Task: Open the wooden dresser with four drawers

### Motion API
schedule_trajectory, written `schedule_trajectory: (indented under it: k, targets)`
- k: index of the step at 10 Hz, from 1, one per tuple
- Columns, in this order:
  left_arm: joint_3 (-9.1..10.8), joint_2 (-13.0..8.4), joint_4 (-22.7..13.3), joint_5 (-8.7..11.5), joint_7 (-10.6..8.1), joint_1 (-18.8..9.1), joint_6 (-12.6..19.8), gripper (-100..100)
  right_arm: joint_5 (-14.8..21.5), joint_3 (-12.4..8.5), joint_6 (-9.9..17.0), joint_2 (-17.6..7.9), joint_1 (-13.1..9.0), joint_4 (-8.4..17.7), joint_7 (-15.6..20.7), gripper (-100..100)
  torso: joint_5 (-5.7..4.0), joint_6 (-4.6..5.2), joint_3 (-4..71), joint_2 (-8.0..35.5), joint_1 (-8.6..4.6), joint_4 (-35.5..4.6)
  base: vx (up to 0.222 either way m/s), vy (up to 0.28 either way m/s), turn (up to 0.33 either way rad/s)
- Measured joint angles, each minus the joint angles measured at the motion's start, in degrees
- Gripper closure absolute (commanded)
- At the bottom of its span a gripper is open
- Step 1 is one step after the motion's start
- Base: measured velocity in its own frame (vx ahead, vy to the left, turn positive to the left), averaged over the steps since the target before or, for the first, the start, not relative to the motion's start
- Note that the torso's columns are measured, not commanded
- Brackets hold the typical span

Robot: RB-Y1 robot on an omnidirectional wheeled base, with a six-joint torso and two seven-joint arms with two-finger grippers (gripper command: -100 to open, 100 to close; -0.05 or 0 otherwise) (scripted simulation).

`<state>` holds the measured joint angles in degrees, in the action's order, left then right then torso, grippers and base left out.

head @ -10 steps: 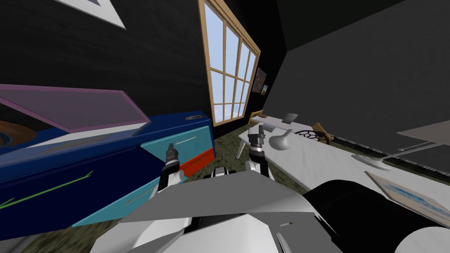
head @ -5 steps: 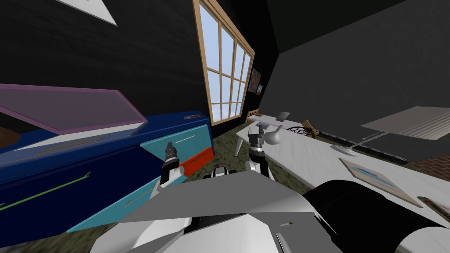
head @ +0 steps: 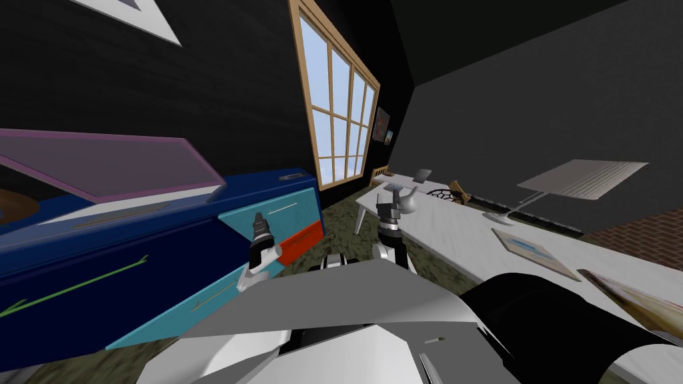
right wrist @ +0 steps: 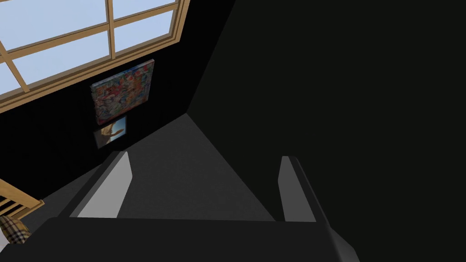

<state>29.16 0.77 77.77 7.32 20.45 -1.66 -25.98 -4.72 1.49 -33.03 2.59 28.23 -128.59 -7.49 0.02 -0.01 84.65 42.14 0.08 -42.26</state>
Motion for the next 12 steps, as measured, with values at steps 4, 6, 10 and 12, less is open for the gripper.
schedule_trajectory:
  k: [4,6,10,12]
  targets:
    - [3.88,-0.1,-5.3,-0.1,2.39,-6.0,-0.8,-100,0.0,0.0,0.0,0.0,0.0,0.0,0.0,0,-0.01,0.01,0.1,-0.1,-0.06,0.0,-0.079,0.016,-0.078]
    - [6.97,-0.6,-9.0,0.0,4.26,-9.4,-1.8,-100,0.0,0.0,0.0,0.0,0.0,0.0,0.0,0,0.05,0.12,0.0,0.0,0.16,0.0,-0.098,0.022,-0.102]
    - [11.19,-1.2,-16.2,-0.1,6.65,-16.5,-3.1,-100,0.0,0.0,0.0,0.0,0.0,0.0,0.0,0,-0.01,0.03,0.1,-0.1,-0.07,0.0,-0.108,0.019,-0.145]
    - [14.39,-1.4,-19.9,-0.1,8.78,-20.1,-3.6,-100,0.0,0.0,0.0,0.0,0.0,0.0,0.0,0,0.0,0.07,0.0,0.1,-0.08,0.0,-0.093,0.004,-0.071]
